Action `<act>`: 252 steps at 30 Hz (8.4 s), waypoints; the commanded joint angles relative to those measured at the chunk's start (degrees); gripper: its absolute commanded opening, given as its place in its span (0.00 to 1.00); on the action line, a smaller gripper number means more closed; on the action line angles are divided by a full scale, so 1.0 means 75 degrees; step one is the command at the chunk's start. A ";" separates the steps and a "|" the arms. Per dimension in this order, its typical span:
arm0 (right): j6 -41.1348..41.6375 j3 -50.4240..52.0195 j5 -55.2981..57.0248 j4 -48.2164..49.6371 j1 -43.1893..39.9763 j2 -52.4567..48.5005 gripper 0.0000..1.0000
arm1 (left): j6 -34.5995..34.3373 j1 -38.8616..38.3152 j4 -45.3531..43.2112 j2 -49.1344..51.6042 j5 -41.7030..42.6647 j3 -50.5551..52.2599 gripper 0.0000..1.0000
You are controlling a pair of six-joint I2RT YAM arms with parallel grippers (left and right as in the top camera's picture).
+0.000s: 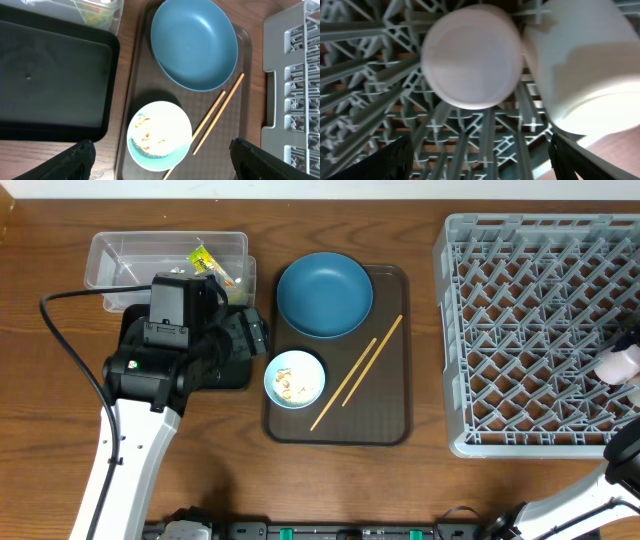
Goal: Sort waste into correct bins and load items into the dishwasher rack
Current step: 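Lower the pink cup upside down into the rack and open the right gripper, then move the right gripper to the blue plate and grasp its rim, then lift the blue plate off the brown tray with the right gripper, then carry the blue plate into the rack and set it down with the right gripper, then reach the left gripper to the small rice bowl and grasp its rim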
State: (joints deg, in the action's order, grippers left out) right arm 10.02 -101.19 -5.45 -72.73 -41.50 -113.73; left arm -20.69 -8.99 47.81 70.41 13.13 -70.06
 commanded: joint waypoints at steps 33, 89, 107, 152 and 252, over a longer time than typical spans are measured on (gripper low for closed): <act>-0.0420 -0.0653 -0.0146 0.2949 0.7557 0.0361 0.77 | 0.0070 0.0055 0.1594 0.0044 -0.1364 -0.0009 0.95; 0.0405 -0.0880 0.1594 0.4444 0.7994 -0.0889 0.01 | 0.0070 0.0055 0.1588 0.0044 -0.1358 0.0172 0.95; -0.3401 -0.0880 0.7868 0.6484 0.6137 0.1746 0.01 | 0.0070 0.0055 0.1387 0.0044 -0.1358 0.0172 0.95; -0.4948 -0.0519 0.9602 0.6980 0.4377 -0.1102 0.01 | 0.0070 0.0055 0.1358 0.0044 -0.1358 0.0172 0.95; -0.1909 0.1154 -0.1620 0.0892 0.5050 0.2713 0.81 | 0.0294 -0.2594 -0.0125 0.2515 -0.1326 0.0169 0.89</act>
State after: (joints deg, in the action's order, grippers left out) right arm -5.19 -93.71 -16.38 -66.54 -4.29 -93.01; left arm -19.40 -26.52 46.94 86.85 3.88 -69.43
